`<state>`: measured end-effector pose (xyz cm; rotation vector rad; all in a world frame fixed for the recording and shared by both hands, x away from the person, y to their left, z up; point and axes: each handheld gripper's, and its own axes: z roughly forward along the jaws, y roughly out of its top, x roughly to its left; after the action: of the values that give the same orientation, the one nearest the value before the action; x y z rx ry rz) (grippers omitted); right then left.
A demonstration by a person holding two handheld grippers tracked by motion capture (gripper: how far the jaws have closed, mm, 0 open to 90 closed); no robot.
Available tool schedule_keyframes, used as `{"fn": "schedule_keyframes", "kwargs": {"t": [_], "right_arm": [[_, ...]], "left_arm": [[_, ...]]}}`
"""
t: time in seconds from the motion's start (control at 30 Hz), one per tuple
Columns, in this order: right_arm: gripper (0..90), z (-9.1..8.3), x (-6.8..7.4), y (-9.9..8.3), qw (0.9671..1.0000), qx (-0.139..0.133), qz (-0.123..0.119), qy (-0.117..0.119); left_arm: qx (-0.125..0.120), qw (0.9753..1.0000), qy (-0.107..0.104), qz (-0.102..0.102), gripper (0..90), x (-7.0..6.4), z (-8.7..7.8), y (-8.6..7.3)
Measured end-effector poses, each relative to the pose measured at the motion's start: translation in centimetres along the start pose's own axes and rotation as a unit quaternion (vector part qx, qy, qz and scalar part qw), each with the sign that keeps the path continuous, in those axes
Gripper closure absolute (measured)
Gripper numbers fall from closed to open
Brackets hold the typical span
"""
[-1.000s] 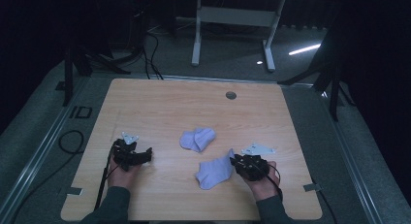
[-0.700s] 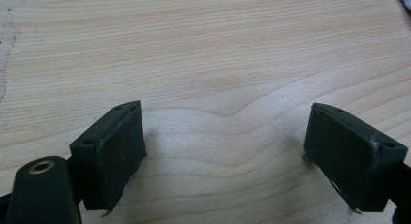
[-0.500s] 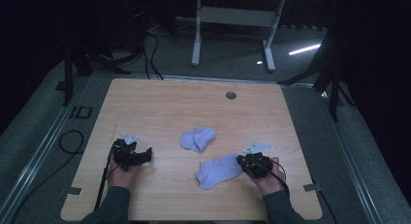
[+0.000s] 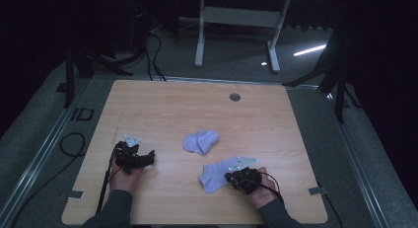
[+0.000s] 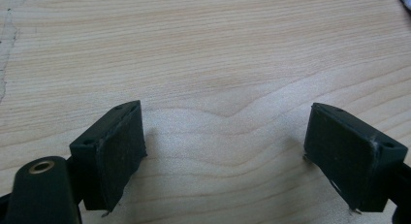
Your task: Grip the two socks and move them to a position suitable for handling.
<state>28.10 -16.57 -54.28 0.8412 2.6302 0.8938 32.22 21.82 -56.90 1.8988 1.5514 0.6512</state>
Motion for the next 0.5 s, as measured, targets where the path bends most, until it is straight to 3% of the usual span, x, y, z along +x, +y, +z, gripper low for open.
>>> {"fn": "schedule_keyframes", "kwargs": {"t": [0.33,0.5], "right_arm": [[85.1,0.7,1.4,0.1,0.9997,0.008,-0.014,0.018],[83.0,1.5,3.1,1.0,0.9993,0.001,-0.020,0.031]], "left_arm": [[0.000,1.0000,0.000,0.000,14.3,0.0,0.0,0.0],[0.000,1.0000,0.000,0.000,14.3,0.0,0.0,0.0]]}}
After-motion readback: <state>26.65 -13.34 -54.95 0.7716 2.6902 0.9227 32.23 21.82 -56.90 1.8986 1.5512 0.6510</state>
